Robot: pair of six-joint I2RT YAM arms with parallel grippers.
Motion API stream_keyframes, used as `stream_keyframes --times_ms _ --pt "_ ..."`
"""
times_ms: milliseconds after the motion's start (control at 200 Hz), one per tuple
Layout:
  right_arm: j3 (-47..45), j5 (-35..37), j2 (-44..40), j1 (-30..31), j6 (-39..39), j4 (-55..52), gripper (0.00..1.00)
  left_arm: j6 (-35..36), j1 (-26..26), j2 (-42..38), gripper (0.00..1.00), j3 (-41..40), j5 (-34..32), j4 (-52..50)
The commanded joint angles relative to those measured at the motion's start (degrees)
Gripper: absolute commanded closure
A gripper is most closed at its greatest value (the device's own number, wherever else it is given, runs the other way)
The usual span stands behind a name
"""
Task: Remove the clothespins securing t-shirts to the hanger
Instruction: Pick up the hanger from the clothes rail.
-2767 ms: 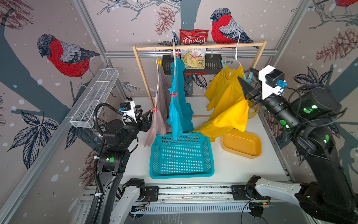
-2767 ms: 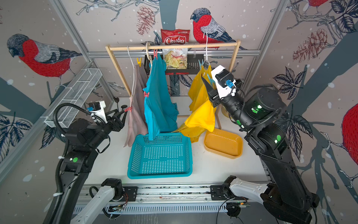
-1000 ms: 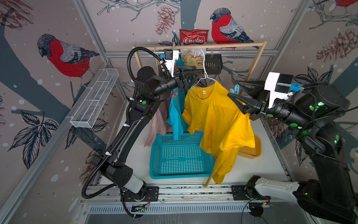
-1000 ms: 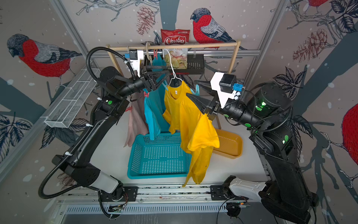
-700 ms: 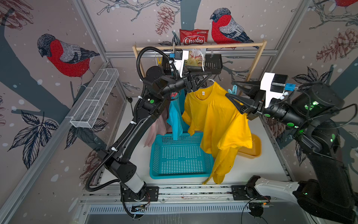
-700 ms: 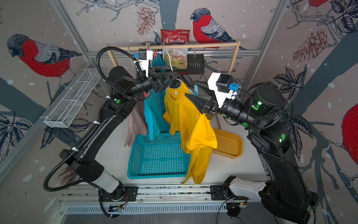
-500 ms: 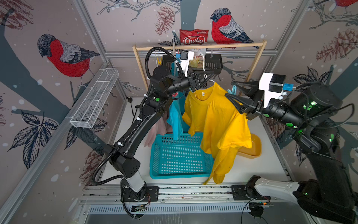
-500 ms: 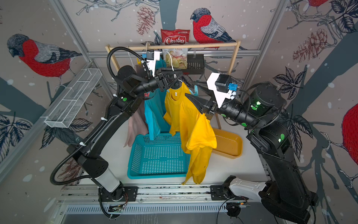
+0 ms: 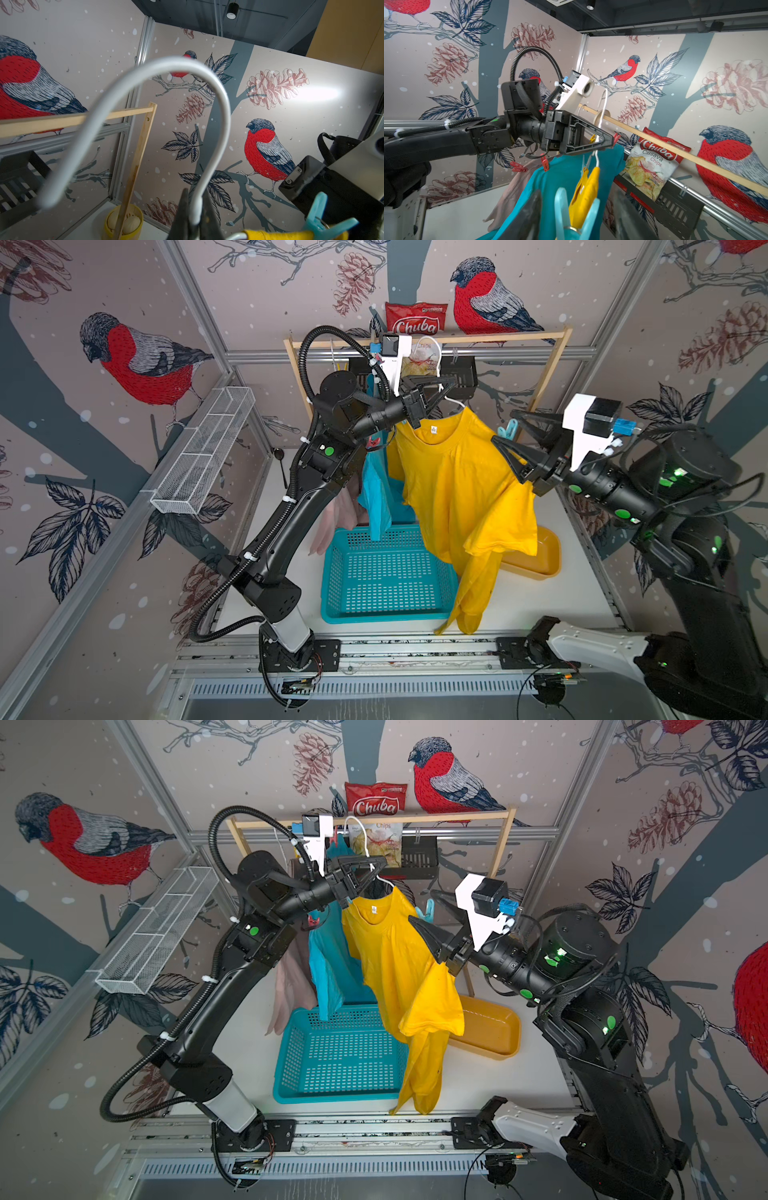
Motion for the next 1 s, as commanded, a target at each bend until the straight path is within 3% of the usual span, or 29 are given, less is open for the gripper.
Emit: stream_keyframes --times_ms 0,255,370,660,996 --pt "-0.9 4.6 -1.3 0.0 3.3 4.4 0.0 6.6 -1.8 -0.3 1.0 3.4 -8.7 -4.8" --pt "0.1 15.0 -3.8 0.0 7.5 3.0 0.0 13.6 -7.9 -1.3 1.0 11.9 -24.6 -11.4" --pt "-0.1 19.9 -4.2 0.0 8.2 1.2 0.0 14.8 -9.3 -3.3 1.0 12.4 -28.3 -11.1" --pt "-2.3 14.1 -6.7 0.0 10.0 -1.3 0.0 15.0 -9.7 -9.4 1.0 12.3 -31.3 -11.9" --pt "-5.0 14.6 -7.9 0.0 10.6 -1.7 0.0 18.0 -9.7 -18.5 1.0 13.6 -33.0 -13.8"
